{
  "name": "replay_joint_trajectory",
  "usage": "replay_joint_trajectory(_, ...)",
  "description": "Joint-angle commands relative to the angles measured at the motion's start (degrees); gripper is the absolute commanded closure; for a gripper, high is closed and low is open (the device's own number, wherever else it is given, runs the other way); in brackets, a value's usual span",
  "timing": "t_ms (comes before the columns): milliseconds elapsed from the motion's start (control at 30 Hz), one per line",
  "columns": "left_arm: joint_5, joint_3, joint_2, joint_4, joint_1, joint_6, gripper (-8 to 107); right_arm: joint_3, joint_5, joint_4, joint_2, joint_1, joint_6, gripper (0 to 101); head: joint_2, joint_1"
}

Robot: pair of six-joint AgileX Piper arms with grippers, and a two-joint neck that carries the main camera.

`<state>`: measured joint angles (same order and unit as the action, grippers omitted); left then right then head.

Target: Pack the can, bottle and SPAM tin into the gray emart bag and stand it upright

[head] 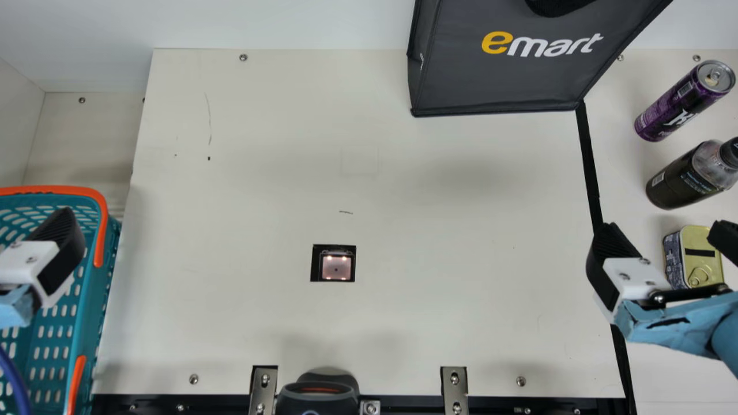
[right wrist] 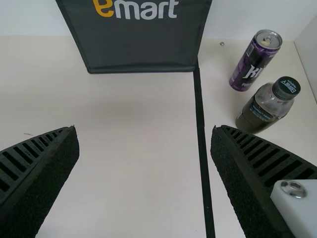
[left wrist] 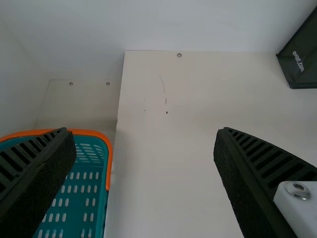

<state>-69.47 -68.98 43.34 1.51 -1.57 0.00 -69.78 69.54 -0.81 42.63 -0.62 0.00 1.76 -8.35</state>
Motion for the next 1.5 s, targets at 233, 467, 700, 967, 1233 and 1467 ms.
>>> replay_joint_trajectory(233,0.0,0.0,0.0,0.0,0.0,0.0,9,0.0,0.0,0.0,0.0,0.0,0.0,6,11.6,12.3)
replay_joint_trajectory(467,0.0,0.0,0.0,0.0,0.0,0.0,9,0.0,-0.1,0.0,0.0,0.0,0.0,6,18.2,18.3)
replay_joint_trajectory(700,0.0,0.0,0.0,0.0,0.0,0.0,9,0.0,-0.1,0.0,0.0,0.0,0.0,6,18.2,18.3)
replay_joint_trajectory(967,0.0,0.0,0.0,0.0,0.0,0.0,9,0.0,-0.1,0.0,0.0,0.0,0.0,6,18.2,18.3)
replay_joint_trajectory(1233,0.0,0.0,0.0,0.0,0.0,0.0,9,0.0,0.0,0.0,0.0,0.0,0.0,6,18.2,18.3)
replay_joint_trajectory(1467,0.0,0.0,0.0,0.0,0.0,0.0,9,0.0,0.0,0.0,0.0,0.0,0.0,6,18.2,18.3)
